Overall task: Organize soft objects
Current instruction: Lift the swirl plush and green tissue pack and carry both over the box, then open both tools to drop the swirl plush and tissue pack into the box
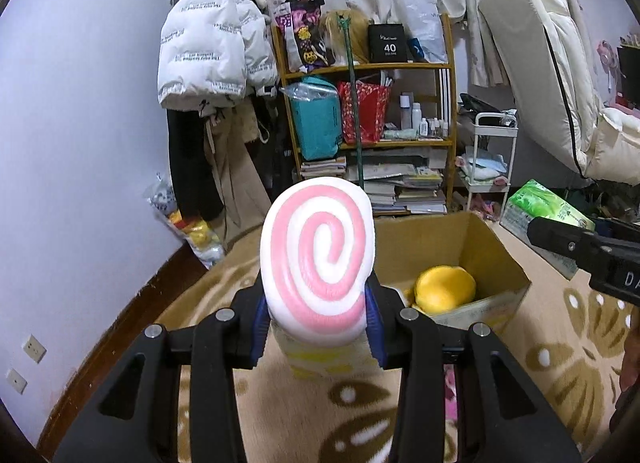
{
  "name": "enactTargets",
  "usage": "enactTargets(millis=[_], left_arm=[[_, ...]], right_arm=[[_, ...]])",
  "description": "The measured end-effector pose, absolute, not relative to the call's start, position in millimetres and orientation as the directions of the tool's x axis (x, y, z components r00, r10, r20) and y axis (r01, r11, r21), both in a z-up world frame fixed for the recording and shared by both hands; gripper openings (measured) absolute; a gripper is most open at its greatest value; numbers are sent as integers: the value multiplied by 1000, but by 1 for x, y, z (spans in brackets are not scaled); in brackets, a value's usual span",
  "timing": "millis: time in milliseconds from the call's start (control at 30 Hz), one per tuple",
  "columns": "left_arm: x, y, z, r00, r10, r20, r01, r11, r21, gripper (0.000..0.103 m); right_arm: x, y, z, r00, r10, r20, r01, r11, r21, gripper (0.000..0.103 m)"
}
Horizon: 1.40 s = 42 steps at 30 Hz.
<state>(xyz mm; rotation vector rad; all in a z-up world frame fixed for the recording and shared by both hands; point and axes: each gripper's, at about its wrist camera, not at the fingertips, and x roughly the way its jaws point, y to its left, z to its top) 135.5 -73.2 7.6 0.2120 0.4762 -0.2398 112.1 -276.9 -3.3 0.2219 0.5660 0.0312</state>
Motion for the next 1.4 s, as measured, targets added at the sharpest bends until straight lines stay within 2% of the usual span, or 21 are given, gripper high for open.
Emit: enactTargets(millis=[333,600,733,1033,1267,1400], left_arm=[[173,-76,-16,839,-169,-517,284,947,151,40],[190,-80,-35,809,-177,-560,304,942,142,42],[194,-78,-42,790,-184,-585,308,944,119,49],[186,-72,-36,819,-158,-551,273,953,133,70],[166,-71,-24,830,-147,-537,261,955,142,86],[151,-72,-18,818,-168,-549,276,954,119,94]], right_arm=[[145,-272,-18,834,91,-544,2,986,169,61],[155,-276,-41,813,101,-573,13,982,191,61],[159,-275,-47,801,106,-589,12,981,193,61],[153,-277,-46,796,108,-596,20,979,204,63],[137,-282,-37,805,85,-587,50,977,210,76],[124,-287,-31,809,75,-583,72,972,224,89]])
